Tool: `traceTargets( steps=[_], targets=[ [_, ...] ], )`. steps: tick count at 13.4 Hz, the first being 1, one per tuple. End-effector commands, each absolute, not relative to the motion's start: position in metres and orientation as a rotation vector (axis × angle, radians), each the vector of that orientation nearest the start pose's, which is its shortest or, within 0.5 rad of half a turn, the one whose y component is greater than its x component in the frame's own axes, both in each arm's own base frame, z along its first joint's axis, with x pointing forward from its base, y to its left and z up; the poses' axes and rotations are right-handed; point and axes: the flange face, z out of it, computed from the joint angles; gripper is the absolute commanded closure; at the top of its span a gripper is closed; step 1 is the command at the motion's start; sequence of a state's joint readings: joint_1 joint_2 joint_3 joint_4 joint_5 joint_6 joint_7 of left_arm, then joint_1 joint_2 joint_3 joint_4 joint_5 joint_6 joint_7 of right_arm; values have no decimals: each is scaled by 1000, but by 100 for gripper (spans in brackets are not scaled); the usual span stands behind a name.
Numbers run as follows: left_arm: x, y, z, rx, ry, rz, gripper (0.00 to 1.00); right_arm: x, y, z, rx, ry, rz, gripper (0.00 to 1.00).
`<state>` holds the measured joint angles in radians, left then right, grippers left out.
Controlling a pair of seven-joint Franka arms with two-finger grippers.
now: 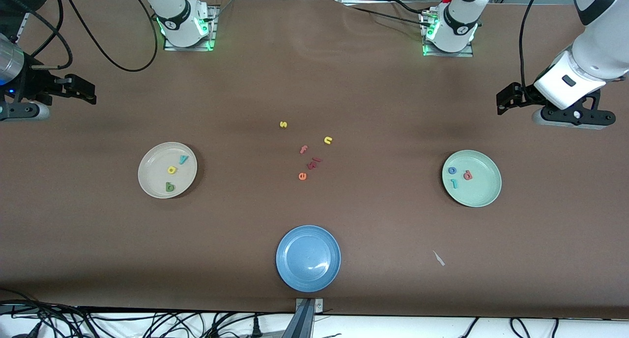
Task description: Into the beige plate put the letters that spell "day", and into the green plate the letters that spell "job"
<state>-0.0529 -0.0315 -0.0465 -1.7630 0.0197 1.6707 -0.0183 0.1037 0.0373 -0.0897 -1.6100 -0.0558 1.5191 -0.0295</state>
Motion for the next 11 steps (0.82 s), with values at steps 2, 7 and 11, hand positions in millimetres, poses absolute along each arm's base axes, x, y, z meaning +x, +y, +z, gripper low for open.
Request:
traceTargets(
  steps=[2, 7, 11],
  targets=[
    [544, -54, 563, -3139, 143, 99, 0, 551, -12, 579, -3141, 19, 174, 0],
    [544, -54, 563, -3140, 143, 97, 0, 556, -8, 570, -3148, -10, 194, 0],
    [544, -54, 563, -3140, 143, 97, 0, 559, -6, 572, -3154, -23, 148, 0]
  ],
)
